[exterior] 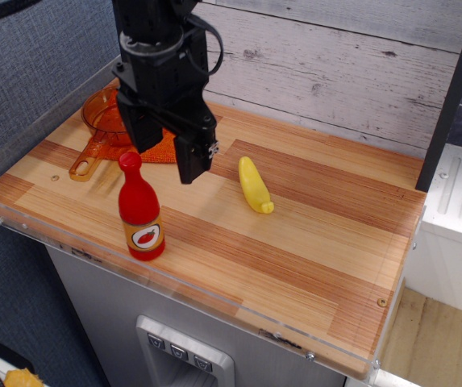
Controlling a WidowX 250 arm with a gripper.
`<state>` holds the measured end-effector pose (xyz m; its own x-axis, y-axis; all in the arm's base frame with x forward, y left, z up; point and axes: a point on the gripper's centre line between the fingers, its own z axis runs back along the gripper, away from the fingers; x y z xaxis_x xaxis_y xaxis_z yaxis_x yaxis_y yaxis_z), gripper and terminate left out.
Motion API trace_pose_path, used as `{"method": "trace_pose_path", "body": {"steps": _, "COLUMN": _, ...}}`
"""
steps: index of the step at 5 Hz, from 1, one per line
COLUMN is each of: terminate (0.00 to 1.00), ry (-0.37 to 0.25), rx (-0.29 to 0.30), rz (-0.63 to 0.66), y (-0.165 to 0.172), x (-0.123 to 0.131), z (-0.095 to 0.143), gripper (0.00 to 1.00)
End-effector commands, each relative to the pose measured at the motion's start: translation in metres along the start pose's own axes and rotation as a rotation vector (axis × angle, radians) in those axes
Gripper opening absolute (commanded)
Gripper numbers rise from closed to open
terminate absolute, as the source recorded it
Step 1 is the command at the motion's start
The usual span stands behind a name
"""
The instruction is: Move the red bottle next to the top point of the banana
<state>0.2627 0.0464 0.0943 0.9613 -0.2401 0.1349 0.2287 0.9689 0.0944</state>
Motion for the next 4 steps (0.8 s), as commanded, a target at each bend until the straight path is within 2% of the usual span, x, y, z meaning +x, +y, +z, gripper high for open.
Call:
{"method": "trace_pose_path", "body": {"steps": 1, "terminate": 0.0, "ry": -0.009, "rx": 0.015, "rz": 0.033, "y": 0.007, "x": -0.009, "z": 0.011, "gripper": 1.0}}
{"method": "trace_pose_path", "body": {"steps": 4, "terminate": 0.0, "ry": 0.063, "rx": -0.002, "rz": 0.04, "y": 0.008, "x": -0.023, "z": 0.011, "gripper": 1.0}}
